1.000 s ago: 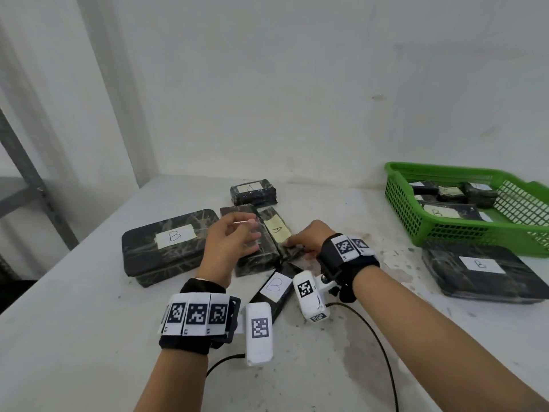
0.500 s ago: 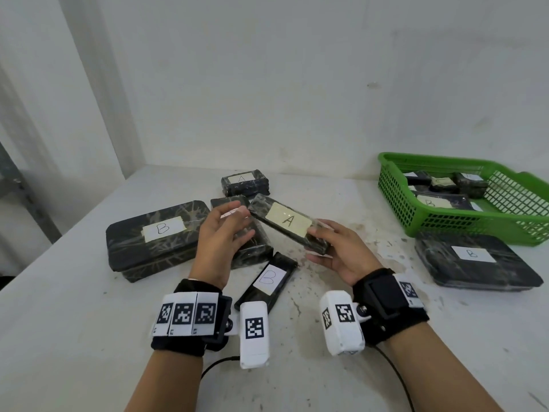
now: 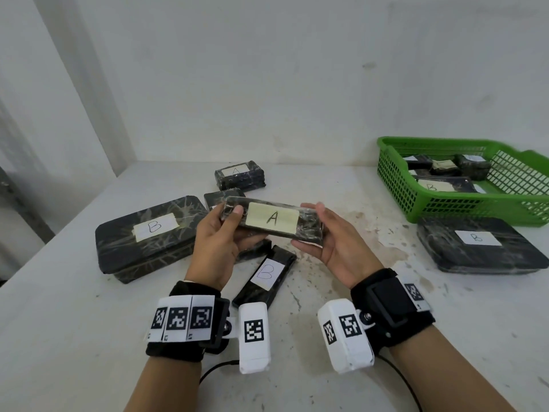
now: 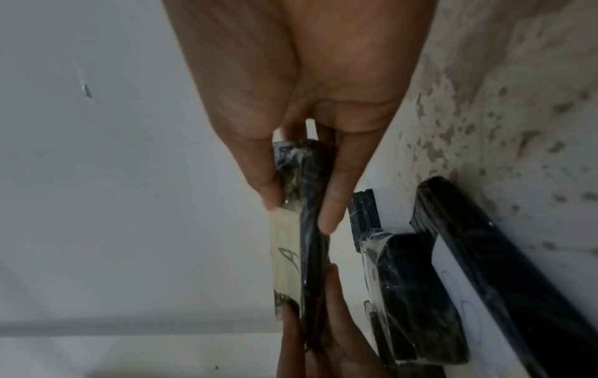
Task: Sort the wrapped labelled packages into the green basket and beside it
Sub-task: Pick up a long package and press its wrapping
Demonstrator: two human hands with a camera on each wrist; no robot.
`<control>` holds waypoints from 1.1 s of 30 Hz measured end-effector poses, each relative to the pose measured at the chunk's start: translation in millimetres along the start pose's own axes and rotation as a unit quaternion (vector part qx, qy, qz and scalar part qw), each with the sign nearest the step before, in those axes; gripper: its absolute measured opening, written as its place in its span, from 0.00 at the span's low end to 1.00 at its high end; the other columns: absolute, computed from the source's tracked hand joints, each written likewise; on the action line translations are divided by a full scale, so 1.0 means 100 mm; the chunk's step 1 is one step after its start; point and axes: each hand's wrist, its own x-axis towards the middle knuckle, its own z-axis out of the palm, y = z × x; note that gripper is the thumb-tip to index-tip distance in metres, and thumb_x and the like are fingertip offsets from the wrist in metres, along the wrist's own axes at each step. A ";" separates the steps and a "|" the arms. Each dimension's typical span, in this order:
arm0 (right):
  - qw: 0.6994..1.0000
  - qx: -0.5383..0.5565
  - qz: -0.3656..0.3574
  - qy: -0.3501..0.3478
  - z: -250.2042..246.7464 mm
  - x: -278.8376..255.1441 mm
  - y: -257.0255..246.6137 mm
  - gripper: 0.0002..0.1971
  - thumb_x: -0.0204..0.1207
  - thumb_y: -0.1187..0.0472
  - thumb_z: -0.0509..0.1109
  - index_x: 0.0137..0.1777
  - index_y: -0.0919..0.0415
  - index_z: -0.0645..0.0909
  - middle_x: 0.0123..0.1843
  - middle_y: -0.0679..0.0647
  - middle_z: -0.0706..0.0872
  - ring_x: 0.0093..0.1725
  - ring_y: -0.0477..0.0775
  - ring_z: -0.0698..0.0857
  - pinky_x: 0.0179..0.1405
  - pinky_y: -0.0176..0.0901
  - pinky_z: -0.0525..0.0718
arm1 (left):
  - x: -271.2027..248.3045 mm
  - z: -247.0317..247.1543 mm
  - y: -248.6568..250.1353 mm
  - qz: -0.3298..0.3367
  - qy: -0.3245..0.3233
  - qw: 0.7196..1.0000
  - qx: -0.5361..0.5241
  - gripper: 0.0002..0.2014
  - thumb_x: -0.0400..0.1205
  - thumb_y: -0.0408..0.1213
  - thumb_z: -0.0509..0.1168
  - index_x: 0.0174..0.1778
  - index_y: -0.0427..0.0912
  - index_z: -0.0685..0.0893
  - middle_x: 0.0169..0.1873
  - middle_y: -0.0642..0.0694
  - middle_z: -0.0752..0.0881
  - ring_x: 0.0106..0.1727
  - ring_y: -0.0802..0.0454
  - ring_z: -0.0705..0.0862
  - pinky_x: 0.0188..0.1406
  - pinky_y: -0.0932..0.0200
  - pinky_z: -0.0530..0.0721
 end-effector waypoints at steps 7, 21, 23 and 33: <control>0.994 -0.050 -0.081 0.055 0.01 0.00 0.13 0.12 0.85 0.61 0.62 0.54 0.66 0.86 0.46 0.58 0.92 0.44 0.53 0.92 0.35 0.39 0.90 | -0.02 -0.01 0.08 -0.047 -0.024 0.998 -0.037 0.16 0.81 0.41 0.63 0.58 0.32 0.80 0.46 0.37 0.90 0.49 0.41 0.91 0.40 0.48 0.92; 0.995 -0.048 -0.083 0.034 0.11 -0.09 0.06 0.10 0.85 0.59 0.61 0.51 0.65 0.79 0.53 0.61 0.88 0.47 0.57 0.92 0.31 0.42 0.90 | -0.08 0.05 0.06 -0.047 -0.042 0.998 0.015 0.16 0.85 0.47 0.63 0.53 0.35 0.84 0.45 0.40 0.91 0.49 0.42 0.91 0.35 0.50 0.91; 0.991 -0.072 -0.106 0.033 0.10 -0.09 0.04 0.10 0.86 0.60 0.61 0.48 0.65 0.79 0.51 0.61 0.89 0.48 0.58 0.91 0.31 0.42 0.90 | -0.09 0.09 0.07 -0.070 -0.042 0.997 0.002 0.21 0.79 0.51 0.67 0.56 0.35 0.82 0.48 0.38 0.89 0.51 0.41 0.90 0.33 0.50 0.91; 0.986 -0.109 -0.118 0.053 0.17 -0.13 0.05 0.08 0.83 0.63 0.67 0.44 0.65 0.76 0.45 0.61 0.90 0.46 0.60 0.92 0.32 0.47 0.91 | -0.12 0.12 0.05 -0.059 -0.006 0.998 0.020 0.08 0.82 0.38 0.68 0.51 0.37 0.80 0.51 0.34 0.85 0.45 0.46 0.91 0.29 0.53 0.90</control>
